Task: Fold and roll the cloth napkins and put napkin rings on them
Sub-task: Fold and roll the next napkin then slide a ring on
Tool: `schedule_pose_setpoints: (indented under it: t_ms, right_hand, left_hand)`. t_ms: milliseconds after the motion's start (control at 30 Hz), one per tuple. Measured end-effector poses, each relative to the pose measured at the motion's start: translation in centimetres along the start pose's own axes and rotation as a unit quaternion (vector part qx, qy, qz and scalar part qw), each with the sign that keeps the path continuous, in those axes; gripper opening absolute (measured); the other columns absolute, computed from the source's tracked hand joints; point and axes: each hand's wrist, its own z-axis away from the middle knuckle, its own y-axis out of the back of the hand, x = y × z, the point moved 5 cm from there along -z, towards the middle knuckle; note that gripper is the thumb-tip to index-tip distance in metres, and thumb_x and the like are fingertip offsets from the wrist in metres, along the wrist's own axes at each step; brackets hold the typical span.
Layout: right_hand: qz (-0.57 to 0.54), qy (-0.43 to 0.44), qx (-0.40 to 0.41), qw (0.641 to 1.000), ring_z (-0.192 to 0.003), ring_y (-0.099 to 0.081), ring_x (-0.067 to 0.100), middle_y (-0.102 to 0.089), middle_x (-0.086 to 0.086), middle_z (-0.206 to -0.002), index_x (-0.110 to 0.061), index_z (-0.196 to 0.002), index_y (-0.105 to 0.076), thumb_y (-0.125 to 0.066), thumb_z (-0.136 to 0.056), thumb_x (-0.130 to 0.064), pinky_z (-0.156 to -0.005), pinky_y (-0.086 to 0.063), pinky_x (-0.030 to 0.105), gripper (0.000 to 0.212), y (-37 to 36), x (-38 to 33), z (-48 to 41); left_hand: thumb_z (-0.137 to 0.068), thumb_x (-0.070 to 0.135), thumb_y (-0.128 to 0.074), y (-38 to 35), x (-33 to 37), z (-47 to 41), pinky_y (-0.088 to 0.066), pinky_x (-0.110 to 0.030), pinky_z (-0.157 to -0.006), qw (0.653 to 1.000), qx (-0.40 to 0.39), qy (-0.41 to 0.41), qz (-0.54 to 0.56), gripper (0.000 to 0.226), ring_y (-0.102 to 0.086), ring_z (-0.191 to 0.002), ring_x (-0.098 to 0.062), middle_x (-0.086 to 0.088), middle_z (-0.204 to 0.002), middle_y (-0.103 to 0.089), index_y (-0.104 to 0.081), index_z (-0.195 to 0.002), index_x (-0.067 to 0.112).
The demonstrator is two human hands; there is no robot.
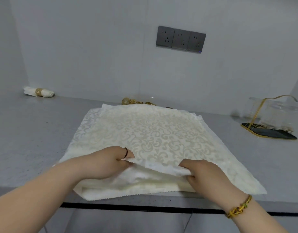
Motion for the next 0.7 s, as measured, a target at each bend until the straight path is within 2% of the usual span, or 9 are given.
schedule_pose_setpoints:
  t_ms: [67,133,200,233,333,433,567,633,700]
  right_hand:
    - [-0.056,0.025,-0.037,0.997,-0.070,-0.048,0.005,-0.050,-0.011,-0.070,-0.026,-0.082,-0.057,-0.031,-0.083,-0.024,-0.056,-0.030,0.016,0.026,0.9,0.1,0.5]
    - [-0.133,0.017,-0.081,0.988,-0.064,-0.049,-0.003,-0.051,-0.015,-0.060,-0.032,-0.061,-0.044,-0.041,-0.087,-0.008,-0.059,-0.034,0.015,0.035,1.8,0.2,1.1]
    - [-0.177,-0.006,-0.110,0.978,-0.059,-0.047,-0.005,-0.051,-0.017,-0.054,-0.026,-0.056,-0.040,-0.045,-0.085,0.000,-0.059,-0.035,0.013,0.039,2.6,0.7,1.5]
    - [-0.177,-0.013,-0.113,0.978,-0.057,-0.045,-0.003,-0.049,-0.012,-0.053,-0.021,-0.056,-0.040,-0.046,-0.085,0.000,-0.058,-0.035,0.013,0.036,3.1,1.0,1.5]
    - [-0.152,-0.045,-0.101,0.982,-0.052,-0.041,0.000,-0.038,-0.005,-0.057,-0.012,-0.059,-0.036,-0.047,-0.086,-0.003,-0.055,-0.034,0.014,0.030,3.4,2.4,1.0]
    - [-0.124,-0.079,-0.094,0.985,-0.048,-0.038,0.003,-0.036,-0.005,-0.058,-0.012,-0.057,-0.034,-0.048,-0.083,-0.003,-0.054,-0.035,0.013,0.031,3.2,3.4,0.1]
    - [-0.078,-0.133,-0.095,0.983,-0.055,-0.036,0.005,-0.040,-0.005,-0.063,-0.014,-0.061,-0.036,-0.049,-0.085,-0.009,-0.050,-0.029,0.019,0.028,2.1,5.7,-2.0]
    - [-0.055,-0.156,-0.096,0.981,-0.057,-0.037,0.007,-0.040,-0.005,-0.066,-0.014,-0.065,-0.038,-0.048,-0.086,-0.011,-0.051,-0.026,0.020,0.023,1.1,7.1,-3.6]
    - [-0.040,-0.184,-0.092,0.978,-0.057,-0.036,0.008,-0.040,-0.005,-0.066,-0.016,-0.065,-0.035,-0.046,-0.086,-0.012,-0.051,-0.025,0.022,0.025,0.3,8.4,-5.3]
  left_hand:
    - [-0.092,0.032,-0.045,-0.3,0.0,0.5,-0.031,-0.019,-0.060,0.999,-0.027,-0.006,0.022,0.042,-0.034,-0.055,-0.004,0.013,-0.054,-0.037,-0.035,-0.051,0.028]
    - [-0.080,0.043,-0.047,-0.5,0.4,1.0,-0.027,-0.019,-0.056,0.997,-0.051,-0.018,0.050,0.038,-0.029,-0.053,-0.005,0.012,-0.054,-0.031,-0.033,-0.048,0.028]
    - [-0.069,0.051,-0.053,-0.3,1.0,1.7,-0.026,-0.016,-0.052,0.994,-0.084,-0.017,0.073,0.038,-0.029,-0.049,-0.004,0.013,-0.051,-0.031,-0.035,-0.045,0.028]
    - [-0.068,0.051,-0.058,0.0,1.0,1.9,-0.027,-0.013,-0.051,0.992,-0.105,-0.007,0.067,0.038,-0.033,-0.047,-0.003,0.014,-0.048,-0.035,-0.039,-0.044,0.029]
    - [-0.077,0.026,-0.072,1.1,-0.3,2.2,-0.037,-0.009,-0.055,0.983,-0.176,0.057,-0.019,0.034,-0.051,-0.051,0.005,0.020,-0.051,-0.055,-0.056,-0.048,0.034]
    - [-0.073,0.025,-0.076,3.5,-3.3,1.9,-0.041,-0.012,-0.061,0.958,-0.197,0.150,-0.147,0.025,-0.055,-0.060,0.002,0.018,-0.059,-0.058,-0.056,-0.058,0.028]
    - [-0.074,0.026,-0.073,7.8,-7.2,0.7,-0.036,-0.016,-0.055,0.916,-0.139,0.262,-0.270,0.033,-0.044,-0.057,-0.003,0.013,-0.062,-0.047,-0.044,-0.058,0.025]
    - [-0.076,0.025,-0.071,9.8,-8.6,-0.6,-0.031,-0.017,-0.051,0.916,-0.053,0.281,-0.282,0.037,-0.040,-0.055,-0.005,0.010,-0.061,-0.042,-0.039,-0.058,0.023]
    - [-0.078,0.025,-0.070,11.3,-9.9,-2.1,-0.032,-0.022,-0.054,0.922,0.054,0.273,-0.270,0.032,-0.044,-0.061,-0.010,0.007,-0.064,-0.044,-0.044,-0.060,0.019]
